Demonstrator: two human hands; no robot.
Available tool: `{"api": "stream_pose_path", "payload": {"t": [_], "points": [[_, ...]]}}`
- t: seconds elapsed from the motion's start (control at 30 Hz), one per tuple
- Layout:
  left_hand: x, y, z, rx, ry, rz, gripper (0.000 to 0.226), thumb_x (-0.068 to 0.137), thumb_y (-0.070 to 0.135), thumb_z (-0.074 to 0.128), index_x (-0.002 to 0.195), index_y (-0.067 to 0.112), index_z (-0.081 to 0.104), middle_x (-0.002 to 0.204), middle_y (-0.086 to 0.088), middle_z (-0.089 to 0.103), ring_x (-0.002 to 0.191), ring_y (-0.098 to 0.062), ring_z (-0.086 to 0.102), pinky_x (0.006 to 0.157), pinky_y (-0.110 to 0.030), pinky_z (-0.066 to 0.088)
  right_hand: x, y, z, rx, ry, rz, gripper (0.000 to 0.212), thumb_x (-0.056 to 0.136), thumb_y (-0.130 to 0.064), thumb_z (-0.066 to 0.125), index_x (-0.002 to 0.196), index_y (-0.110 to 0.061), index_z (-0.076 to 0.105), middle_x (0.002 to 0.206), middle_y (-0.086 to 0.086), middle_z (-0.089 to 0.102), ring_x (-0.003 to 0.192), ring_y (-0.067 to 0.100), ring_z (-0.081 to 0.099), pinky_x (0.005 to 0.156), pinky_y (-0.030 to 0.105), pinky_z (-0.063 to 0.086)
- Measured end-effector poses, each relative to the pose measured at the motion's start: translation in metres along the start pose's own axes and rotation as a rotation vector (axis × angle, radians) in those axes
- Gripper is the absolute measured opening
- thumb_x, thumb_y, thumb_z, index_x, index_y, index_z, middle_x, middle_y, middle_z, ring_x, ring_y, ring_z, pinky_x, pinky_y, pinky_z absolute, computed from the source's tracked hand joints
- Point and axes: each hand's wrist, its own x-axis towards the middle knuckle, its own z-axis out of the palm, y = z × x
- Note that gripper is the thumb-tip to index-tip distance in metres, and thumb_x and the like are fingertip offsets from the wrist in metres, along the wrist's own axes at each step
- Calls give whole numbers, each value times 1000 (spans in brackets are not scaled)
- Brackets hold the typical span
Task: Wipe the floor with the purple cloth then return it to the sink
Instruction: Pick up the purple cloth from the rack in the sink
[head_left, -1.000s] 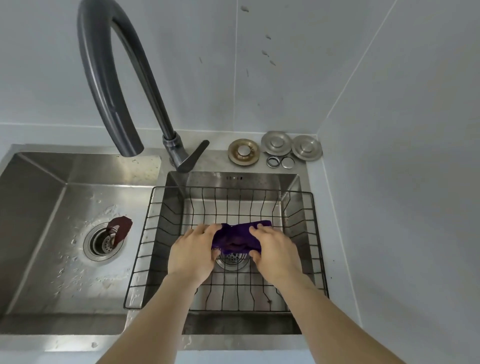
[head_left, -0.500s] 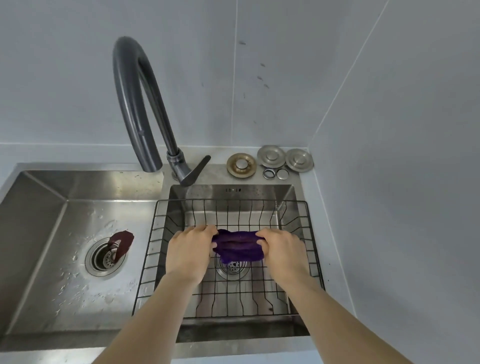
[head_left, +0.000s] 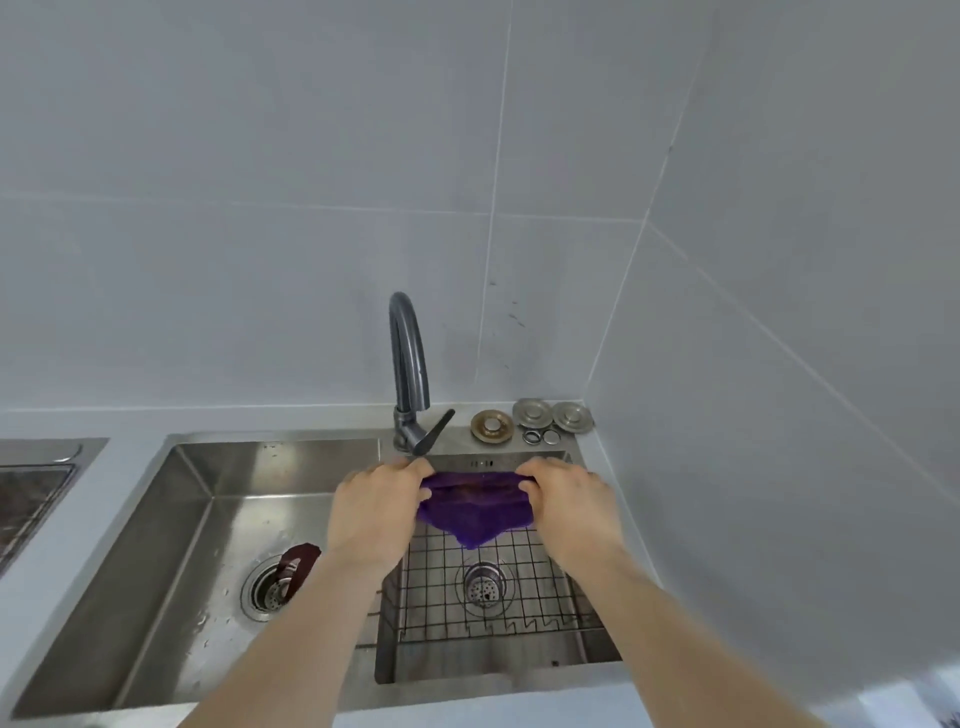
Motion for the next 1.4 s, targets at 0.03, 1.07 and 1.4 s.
{"api": "stream_pose_path", "payload": {"t": [0.03, 1.07, 1.4], "points": [[-9, -1, -13, 1, 14, 3, 24, 101, 37, 50, 123, 37, 59, 108, 7, 72, 98, -24, 69, 73, -34, 44, -8, -8, -12, -4, 21, -2, 20, 104, -29, 50, 112, -30, 69, 104, -6, 74, 91, 23, 69, 70, 32, 49], [-217, 40, -139, -71, 165, 61, 18, 98, 37, 56, 112, 40, 66, 100, 9, 72, 95, -22, 68, 68, -32, 39, -232, -51, -138, 4, 199, -58, 21, 103, -26, 51, 112, -31, 69, 106, -5, 74, 92, 28, 67, 77, 36, 50], [-301, 113, -72, -68, 32, 5, 15, 97, 35, 55, 107, 37, 67, 98, 8, 71, 92, -26, 66, 67, -33, 40, -321, 30, -97, 67, 86, -18, 19, 102, -24, 51, 106, -30, 68, 99, -4, 72, 85, 29, 65, 68, 34, 41]]}}
